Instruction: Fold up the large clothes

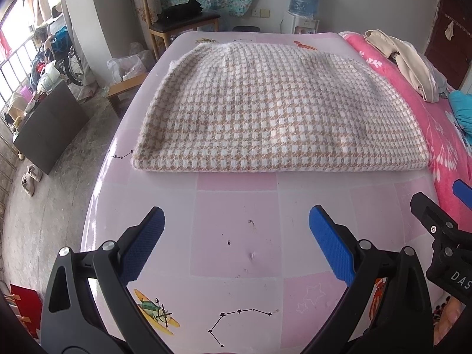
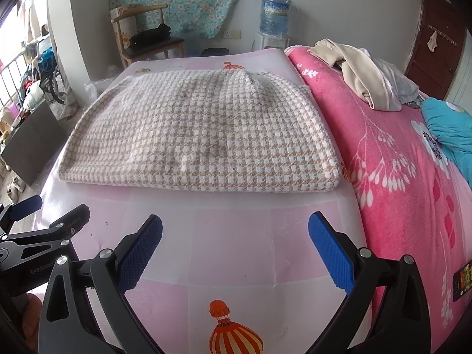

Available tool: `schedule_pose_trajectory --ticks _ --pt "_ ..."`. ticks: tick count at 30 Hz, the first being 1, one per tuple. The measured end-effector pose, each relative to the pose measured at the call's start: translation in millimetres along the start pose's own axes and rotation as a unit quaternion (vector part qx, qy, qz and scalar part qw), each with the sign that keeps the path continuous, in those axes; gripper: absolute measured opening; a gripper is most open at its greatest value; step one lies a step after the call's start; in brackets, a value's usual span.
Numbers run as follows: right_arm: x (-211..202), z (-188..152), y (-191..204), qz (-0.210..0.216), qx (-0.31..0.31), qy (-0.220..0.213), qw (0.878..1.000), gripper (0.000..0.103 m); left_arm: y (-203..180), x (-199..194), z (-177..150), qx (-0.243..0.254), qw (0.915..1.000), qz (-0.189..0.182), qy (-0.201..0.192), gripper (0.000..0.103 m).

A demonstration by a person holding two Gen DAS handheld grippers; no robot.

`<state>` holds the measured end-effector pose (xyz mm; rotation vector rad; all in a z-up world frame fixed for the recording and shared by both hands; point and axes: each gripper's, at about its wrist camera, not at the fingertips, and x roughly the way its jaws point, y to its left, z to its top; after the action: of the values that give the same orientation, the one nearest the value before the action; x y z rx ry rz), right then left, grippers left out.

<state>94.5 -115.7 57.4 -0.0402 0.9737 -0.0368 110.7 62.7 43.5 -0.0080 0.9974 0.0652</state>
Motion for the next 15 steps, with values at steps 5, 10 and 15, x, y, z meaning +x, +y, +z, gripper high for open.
schedule_pose_trajectory --ticks 5,10,15 --pt "-0.4 0.0 0.0 0.000 0.000 0.000 1.000 0.097 -0.3 -1.8 0.9 0.000 1.0000 0.001 -0.002 0.095" --pt "-0.5 0.7 -1.9 -0.002 0.000 0.001 1.000 0.097 -1.4 -2.4 0.8 0.000 1.0000 0.000 -0.002 0.095" --pt "-0.5 0.6 -2.1 -0.002 0.000 0.001 1.000 0.097 -1.1 -2.3 0.7 -0.001 1.0000 0.000 -0.002 0.095"
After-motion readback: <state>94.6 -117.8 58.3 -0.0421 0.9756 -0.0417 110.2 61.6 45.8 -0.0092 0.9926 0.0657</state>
